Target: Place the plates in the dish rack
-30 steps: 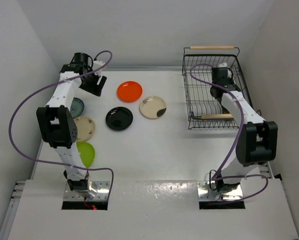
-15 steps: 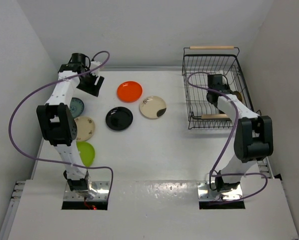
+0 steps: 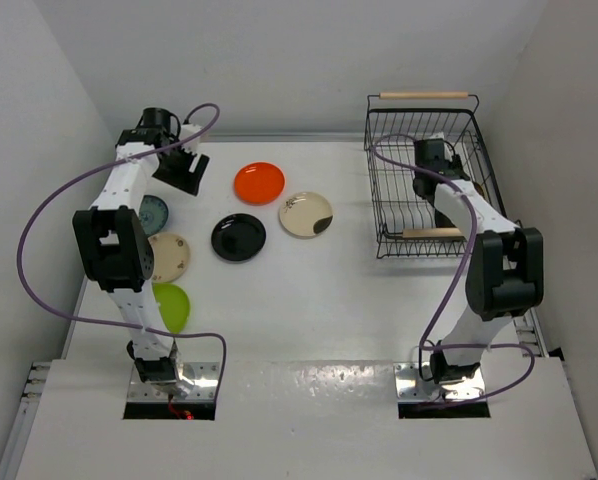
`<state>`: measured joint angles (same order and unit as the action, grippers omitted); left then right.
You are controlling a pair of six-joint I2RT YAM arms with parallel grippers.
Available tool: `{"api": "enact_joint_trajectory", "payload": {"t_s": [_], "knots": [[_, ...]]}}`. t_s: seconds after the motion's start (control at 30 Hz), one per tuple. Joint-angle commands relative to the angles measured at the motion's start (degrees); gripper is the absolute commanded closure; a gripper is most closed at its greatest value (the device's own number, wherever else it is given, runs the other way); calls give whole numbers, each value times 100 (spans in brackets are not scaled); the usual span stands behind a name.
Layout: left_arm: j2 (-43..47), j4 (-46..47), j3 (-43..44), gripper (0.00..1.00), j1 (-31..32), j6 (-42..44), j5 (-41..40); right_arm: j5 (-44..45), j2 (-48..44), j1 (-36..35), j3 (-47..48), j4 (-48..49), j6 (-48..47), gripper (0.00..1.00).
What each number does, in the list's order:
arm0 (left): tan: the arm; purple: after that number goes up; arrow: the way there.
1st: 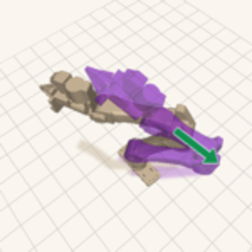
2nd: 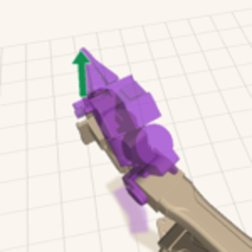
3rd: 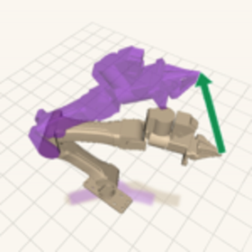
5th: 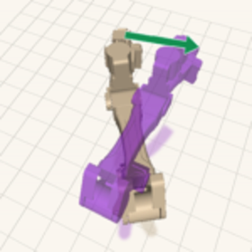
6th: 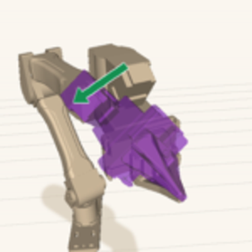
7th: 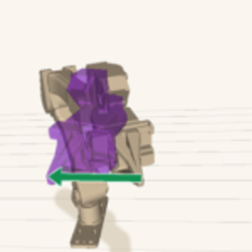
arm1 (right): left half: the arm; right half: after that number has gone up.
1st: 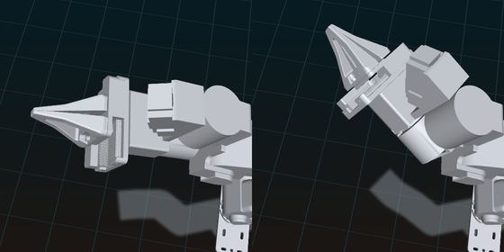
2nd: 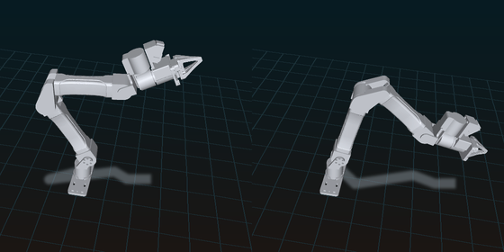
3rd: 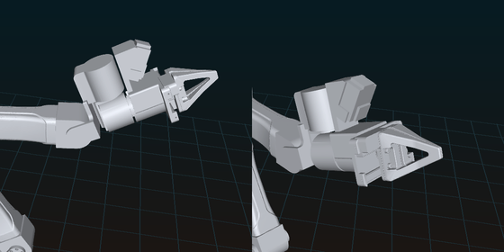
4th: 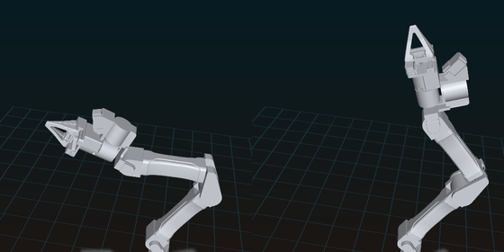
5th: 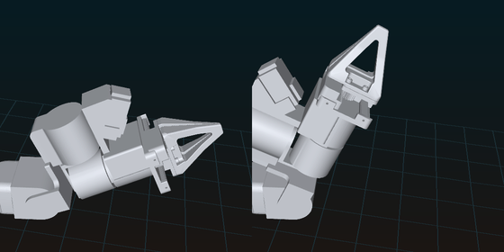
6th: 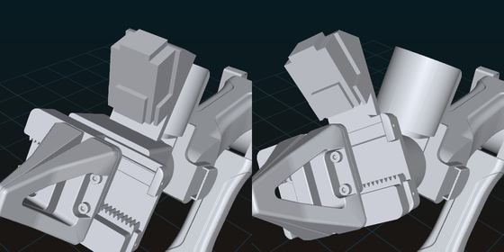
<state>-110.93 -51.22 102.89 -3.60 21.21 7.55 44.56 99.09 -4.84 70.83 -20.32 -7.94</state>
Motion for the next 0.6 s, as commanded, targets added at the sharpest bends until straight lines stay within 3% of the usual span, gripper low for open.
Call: {"api": "enact_joint_trajectory", "payload": {"t_s": [0.0, 0.07, 0.1, 0.2, 0.37, 0.57], "knots": [[-174, -28, -207, 18, -62, 94, 333, -149, -267, -87, 536, -165, -49, 49], [-270, -28, -426, 16, -62, 260, 475, -210, -372, -236, 616, -210, -49, 44], [-445, -28, -428, 15, -62, 261, 475, -228, -521, -280, 703, -244, -75, 35], [-962, -28, -498, 15, -1, 261, 536, -307, -697, -579, 879, -297, -146, 20], [-1509, -28, -261, 15, 105, 208, 1125, -237, -917, -1212, 1003, -307, -304, 18], [-1510, -28, -541, 16, 157, 261, 1715, -70, -1190, -1616, 828, -333, -313, 18]]}}
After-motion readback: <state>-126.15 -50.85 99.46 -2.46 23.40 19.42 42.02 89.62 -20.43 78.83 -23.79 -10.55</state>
